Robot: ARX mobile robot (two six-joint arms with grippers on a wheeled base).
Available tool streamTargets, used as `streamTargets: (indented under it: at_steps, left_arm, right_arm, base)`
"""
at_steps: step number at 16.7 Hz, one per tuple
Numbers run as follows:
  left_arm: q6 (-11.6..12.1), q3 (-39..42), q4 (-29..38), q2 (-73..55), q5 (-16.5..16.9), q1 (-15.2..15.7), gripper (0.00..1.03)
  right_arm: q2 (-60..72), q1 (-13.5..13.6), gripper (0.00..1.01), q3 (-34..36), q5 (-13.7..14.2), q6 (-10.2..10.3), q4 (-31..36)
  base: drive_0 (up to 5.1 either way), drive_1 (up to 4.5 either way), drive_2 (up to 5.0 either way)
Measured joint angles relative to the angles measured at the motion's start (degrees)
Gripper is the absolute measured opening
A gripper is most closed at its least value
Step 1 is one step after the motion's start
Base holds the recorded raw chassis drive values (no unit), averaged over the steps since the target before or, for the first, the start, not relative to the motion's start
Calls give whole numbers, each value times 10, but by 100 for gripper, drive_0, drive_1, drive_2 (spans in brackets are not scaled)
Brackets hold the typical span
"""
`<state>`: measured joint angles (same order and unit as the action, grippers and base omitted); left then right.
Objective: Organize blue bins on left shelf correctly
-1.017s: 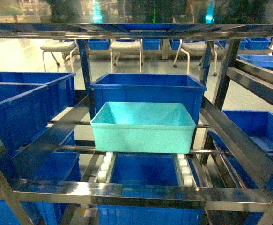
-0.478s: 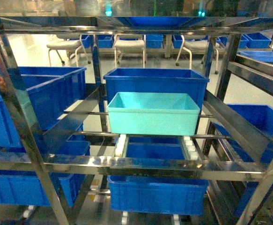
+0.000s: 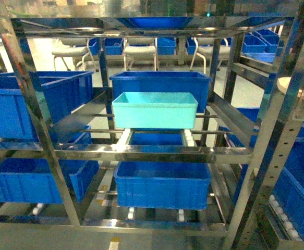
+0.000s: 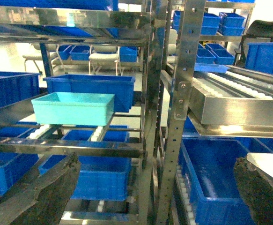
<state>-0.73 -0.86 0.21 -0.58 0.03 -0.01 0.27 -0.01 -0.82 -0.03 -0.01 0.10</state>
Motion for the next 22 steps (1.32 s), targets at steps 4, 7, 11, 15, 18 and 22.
streamTargets:
  at_steps: [4,7,11,15,18,22]
  left_arm:
    - [0,0,-5,0,0,0,98]
    - [0,0,-5,0,0,0,98]
    - [0,0,-5,0,0,0,98]
    - [0,0,-5,0,0,0,98]
    - [0,0,-5,0,0,0,98]
    - [0,0,-5,0,0,0,98]
  right_arm:
    - [0,0,98,0,0,0,-4]
    - [0,0,98,0,0,0,-3]
    - [0,0,98,0,0,0,-3]
    - [0,0,98,0,0,0,-3]
    - [0,0,98,0,0,0,-3]
    - [0,0,98,0,0,0,-3]
  base:
    - [0,0,0]
    - [0,0,0]
    - [0,0,0]
    - [0,0,0]
    - [0,0,0]
    - [0,0,0]
